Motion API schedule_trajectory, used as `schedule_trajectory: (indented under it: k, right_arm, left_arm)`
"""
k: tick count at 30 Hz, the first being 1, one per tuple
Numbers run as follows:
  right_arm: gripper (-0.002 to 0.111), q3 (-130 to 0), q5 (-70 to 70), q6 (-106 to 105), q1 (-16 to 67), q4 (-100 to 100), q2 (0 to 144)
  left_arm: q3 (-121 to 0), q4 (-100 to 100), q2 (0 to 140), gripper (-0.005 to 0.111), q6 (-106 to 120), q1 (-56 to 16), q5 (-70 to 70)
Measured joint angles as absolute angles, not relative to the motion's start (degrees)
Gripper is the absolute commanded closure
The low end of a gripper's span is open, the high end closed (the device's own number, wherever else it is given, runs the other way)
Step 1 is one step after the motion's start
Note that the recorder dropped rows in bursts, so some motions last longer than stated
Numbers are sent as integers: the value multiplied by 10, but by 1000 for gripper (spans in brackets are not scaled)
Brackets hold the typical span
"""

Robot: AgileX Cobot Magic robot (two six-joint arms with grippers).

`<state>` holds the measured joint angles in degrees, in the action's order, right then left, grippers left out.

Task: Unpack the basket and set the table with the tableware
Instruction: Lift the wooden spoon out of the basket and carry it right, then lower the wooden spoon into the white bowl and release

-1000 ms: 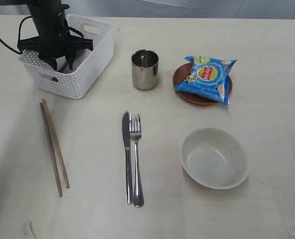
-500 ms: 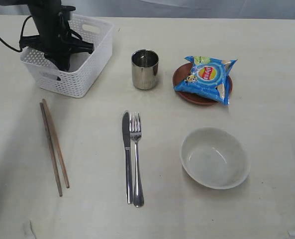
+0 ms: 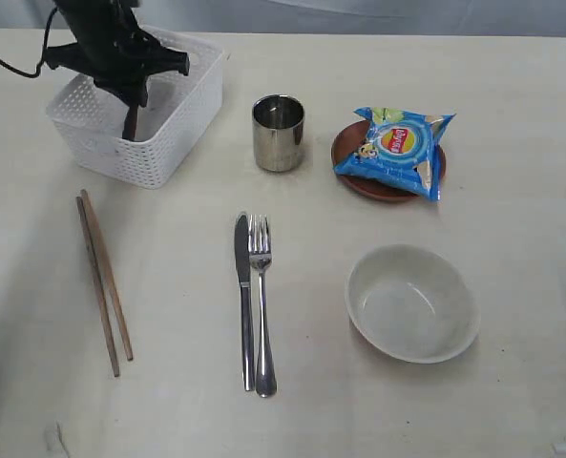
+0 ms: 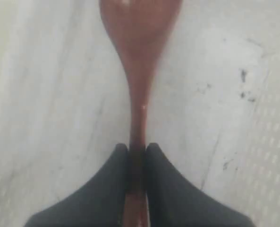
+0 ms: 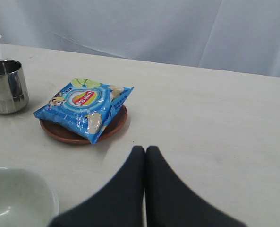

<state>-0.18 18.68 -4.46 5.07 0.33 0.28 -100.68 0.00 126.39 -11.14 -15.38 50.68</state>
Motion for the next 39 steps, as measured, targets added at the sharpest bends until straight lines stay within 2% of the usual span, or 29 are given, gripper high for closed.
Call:
schedule_trajectory:
  k: [14, 18, 22, 32, 39]
  right_arm:
    - [109, -2, 187, -45, 51, 3, 3]
    - [109, -2, 187, -45, 51, 3, 3]
    - [109, -2, 187, -45, 51, 3, 3]
    - [109, -2, 187, -45, 51, 3, 3]
    - [109, -2, 187, -45, 51, 3, 3]
  left_arm:
    - [-1007, 0, 1177, 107, -106, -154, 538]
    - [-1007, 4, 1131, 107, -105, -181, 580]
    - [-1007, 4, 1092, 107, -60, -254, 599]
    - [-1000, -5, 1067, 107, 219, -469, 641]
    - [-1000, 13, 1077, 107, 320, -547, 658]
